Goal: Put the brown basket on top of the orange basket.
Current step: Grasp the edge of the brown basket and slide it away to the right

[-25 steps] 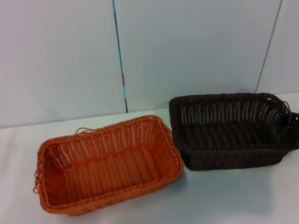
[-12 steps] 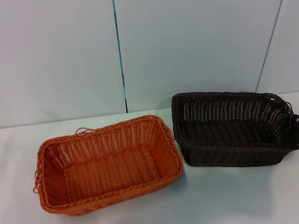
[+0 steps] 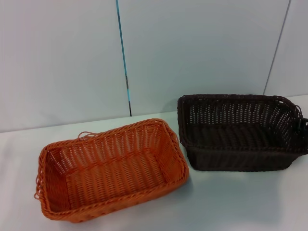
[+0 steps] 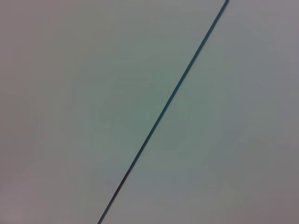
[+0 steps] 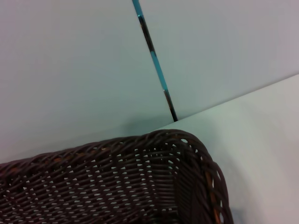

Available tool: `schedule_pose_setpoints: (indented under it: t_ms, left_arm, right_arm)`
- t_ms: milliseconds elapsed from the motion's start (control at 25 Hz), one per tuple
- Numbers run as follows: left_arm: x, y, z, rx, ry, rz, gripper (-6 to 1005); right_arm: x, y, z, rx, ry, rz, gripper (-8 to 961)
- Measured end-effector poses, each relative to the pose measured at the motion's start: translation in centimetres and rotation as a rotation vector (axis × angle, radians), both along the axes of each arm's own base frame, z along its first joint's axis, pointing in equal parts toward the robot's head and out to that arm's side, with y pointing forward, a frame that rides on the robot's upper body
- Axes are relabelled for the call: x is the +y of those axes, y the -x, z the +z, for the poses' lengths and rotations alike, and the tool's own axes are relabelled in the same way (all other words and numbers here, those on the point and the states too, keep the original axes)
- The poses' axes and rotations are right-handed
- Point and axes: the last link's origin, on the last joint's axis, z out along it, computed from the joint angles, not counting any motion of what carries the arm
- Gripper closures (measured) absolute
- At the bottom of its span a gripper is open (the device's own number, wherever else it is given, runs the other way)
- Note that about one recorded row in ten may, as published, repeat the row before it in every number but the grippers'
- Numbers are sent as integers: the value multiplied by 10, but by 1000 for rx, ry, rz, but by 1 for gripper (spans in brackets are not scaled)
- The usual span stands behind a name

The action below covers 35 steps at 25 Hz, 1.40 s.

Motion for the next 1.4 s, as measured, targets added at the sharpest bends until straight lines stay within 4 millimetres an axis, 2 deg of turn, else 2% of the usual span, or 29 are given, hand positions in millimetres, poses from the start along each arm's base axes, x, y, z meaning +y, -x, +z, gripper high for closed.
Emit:
schedule_pose_setpoints:
  t_ms: [560,1400]
  left_arm:
    - [1,-1,1,1,1,-4,204]
    - [3,-3,1,3,0,-9,203]
  right_arm:
    - [-3,-2,1,4,3,-3,761]
    - [-6,10,25,38,-28,32,765]
